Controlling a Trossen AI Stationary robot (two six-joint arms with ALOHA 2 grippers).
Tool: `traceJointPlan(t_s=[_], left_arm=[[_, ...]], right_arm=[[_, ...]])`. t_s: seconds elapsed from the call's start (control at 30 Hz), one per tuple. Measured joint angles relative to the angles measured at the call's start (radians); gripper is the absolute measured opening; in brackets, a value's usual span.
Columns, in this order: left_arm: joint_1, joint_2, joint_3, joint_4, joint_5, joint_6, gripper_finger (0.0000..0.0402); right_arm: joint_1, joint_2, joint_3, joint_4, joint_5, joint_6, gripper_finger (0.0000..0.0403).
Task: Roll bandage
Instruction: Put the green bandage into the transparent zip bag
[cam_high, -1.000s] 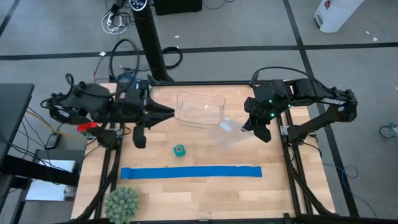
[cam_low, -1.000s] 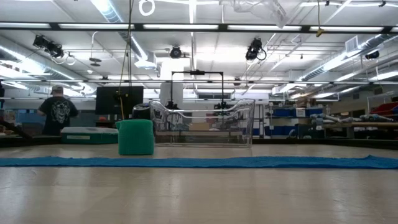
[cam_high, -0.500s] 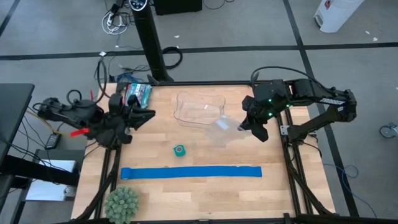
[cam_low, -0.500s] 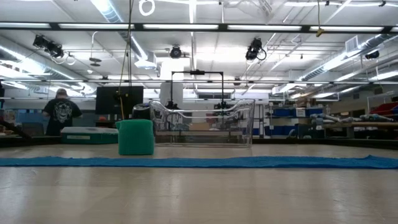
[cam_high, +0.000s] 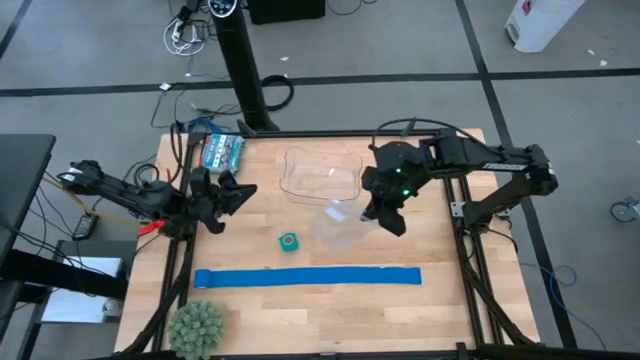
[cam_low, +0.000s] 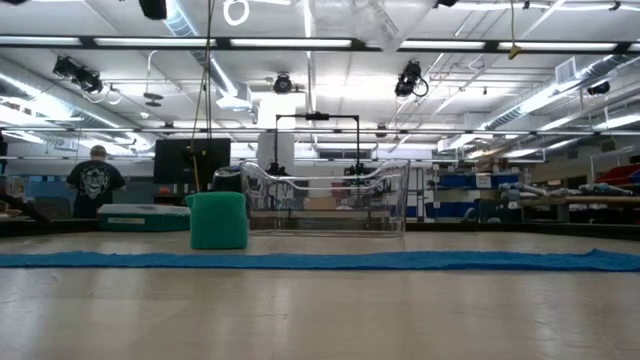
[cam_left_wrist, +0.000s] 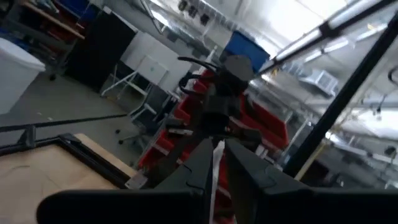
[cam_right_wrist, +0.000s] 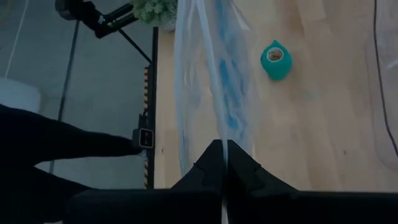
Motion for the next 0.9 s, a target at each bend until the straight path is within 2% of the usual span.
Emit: traceJointPlan(t_s=[0.17, 0.33, 0.73, 0.9], left_arm=[[0.0, -0.003, -0.12, 0.14, -0.013, -0.073, 0.0048], [0.0, 0.006, -0.156, 0.141, -0.021, -0.132, 0.0048], [0.0, 0.091, -0.011, -0.112, -0.006, -0.111, 0.0048], [0.0, 0.114, 0.058, -0.266, 0.021, -0.111, 0.0048]], right_arm=[[0.0, 0.04, 0.0, 0.068, -0.023, 0.005, 0.0], [0.0, 0.093, 0.0, 0.127, -0.065, 0.027, 0.0], [-0.025, 0.197, 0.006, 0.232, -0.173, 0.098, 0.0], [-0.035, 0.274, 0.129, 0.137, -0.176, 0.053, 0.0]])
